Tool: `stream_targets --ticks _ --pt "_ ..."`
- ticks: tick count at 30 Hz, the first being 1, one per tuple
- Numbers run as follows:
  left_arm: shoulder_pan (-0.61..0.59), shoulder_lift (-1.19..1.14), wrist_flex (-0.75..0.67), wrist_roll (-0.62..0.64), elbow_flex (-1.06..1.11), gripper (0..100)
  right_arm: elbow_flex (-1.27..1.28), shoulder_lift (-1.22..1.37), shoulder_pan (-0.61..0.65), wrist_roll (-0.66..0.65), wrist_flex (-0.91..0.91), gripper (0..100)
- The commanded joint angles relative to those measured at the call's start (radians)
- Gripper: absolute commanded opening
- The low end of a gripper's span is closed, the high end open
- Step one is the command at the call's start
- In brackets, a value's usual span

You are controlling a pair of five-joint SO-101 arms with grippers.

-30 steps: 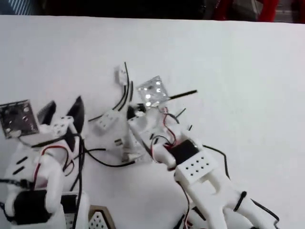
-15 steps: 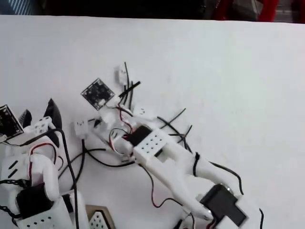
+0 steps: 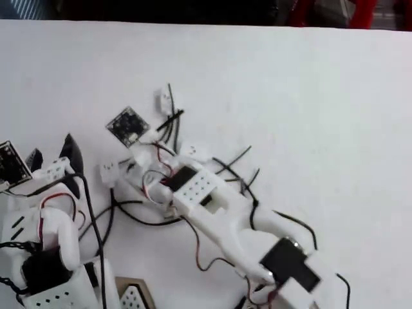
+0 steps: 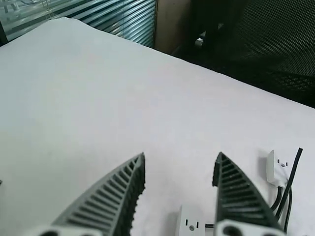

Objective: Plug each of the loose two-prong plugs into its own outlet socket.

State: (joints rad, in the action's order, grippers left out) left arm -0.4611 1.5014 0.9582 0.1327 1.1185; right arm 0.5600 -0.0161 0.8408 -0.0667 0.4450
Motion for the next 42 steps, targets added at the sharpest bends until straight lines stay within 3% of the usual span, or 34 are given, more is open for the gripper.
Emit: stream_targets --ticks 1,24,31,42 --pt "-0.007 0.015 -0.023 0.005 -0.005 23 -0.091 0.038 -0.024 -0.012 -0.013 1.7" --pt "-0.007 0.016 -0.002 0.002 -0.005 23 -0.117 0.101 -0.031 -0.014 0.054 1.7" --pt "-0.007 0.016 -0.002 0.002 -0.005 23 -0.133 0.159 -0.022 -0.132 0.065 1.7" --pt "-0.007 0.016 -0.002 0.002 -0.005 23 -0.361 0.168 -0.027 -0.152 0.407 1.7"
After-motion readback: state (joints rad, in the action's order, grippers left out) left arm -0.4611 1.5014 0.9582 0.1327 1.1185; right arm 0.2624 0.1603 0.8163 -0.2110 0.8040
